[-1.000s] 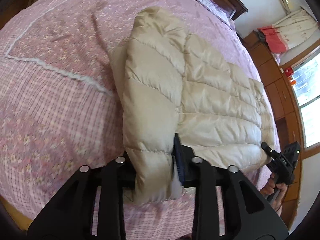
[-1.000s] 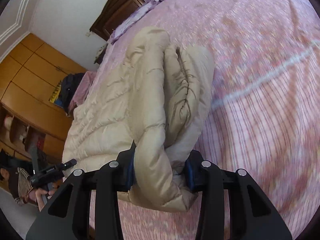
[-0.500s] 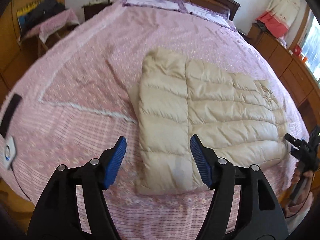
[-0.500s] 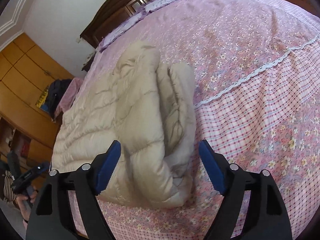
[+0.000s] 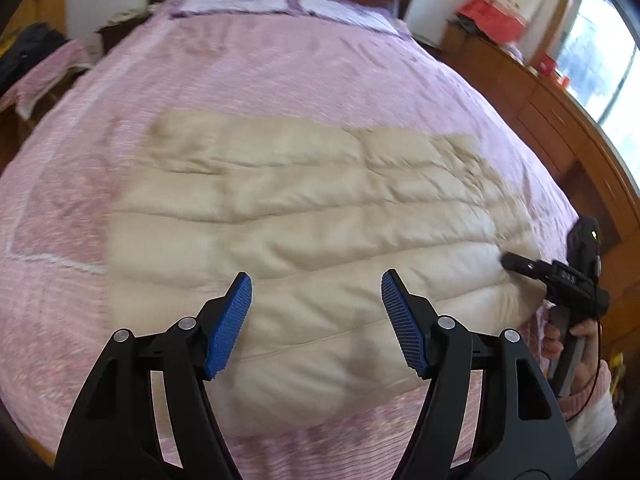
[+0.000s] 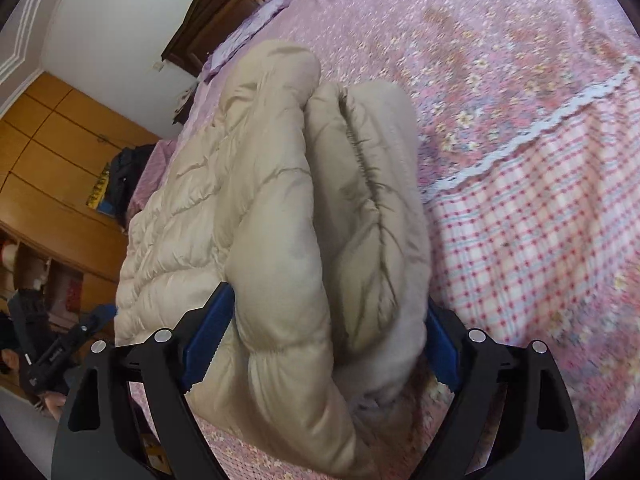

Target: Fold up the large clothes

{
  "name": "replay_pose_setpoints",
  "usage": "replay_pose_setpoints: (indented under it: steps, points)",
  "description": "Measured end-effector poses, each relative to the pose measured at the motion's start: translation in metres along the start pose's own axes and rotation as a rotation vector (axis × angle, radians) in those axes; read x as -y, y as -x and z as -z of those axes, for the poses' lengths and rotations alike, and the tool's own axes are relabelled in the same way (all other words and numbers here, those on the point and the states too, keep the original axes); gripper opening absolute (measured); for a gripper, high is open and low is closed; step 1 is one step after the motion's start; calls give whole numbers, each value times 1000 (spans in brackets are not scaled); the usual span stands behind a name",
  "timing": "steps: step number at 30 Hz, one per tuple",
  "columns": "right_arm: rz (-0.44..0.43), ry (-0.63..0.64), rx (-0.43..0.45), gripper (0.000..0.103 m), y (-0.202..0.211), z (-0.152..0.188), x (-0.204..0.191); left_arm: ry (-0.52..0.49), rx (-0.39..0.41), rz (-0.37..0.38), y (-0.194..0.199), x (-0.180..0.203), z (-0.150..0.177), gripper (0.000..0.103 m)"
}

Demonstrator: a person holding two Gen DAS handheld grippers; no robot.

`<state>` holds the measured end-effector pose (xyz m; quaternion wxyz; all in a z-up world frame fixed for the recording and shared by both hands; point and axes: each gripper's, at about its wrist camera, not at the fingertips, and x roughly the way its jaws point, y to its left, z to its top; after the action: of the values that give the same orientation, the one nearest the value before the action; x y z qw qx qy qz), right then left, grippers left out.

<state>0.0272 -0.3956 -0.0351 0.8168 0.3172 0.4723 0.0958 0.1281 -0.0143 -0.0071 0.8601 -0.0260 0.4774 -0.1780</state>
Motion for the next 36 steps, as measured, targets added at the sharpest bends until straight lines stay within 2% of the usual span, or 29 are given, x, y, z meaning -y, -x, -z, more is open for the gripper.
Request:
replay_pose_setpoints:
  steps: [5,10,15,19,24,27,30,33,36]
  points:
    - [-59,-36,-13,84,-10,-3,2,-34,-59,17,-31,21,-3,67]
    - [-160,-70,-19,58,0,-1,16,-64,-96,-10,-54,30,1,67]
    - [-223,-51,-8,43,24,1,23,-116,-123,-57,-67,38,7,68]
    - [-252,-12,-2,39,45,-3,6,-155,-134,-95,-72,44,10,68]
    - [-301,51,-17,37,60,-9,-30,-173,-137,-96,-77,45,11,68]
    - [-286,107,-37,36,66,-12,-58,-175,-134,-85,-74,44,12,68]
    - [-230,152,-52,35,69,-16,-85,-160,-126,-63,-61,39,11,68]
    - [-157,206,-59,35,72,-21,-109,-134,-87,-40,-32,27,10,67]
    - [-118,232,-77,35,70,-21,-122,-103,-16,-86,9,1,12,67]
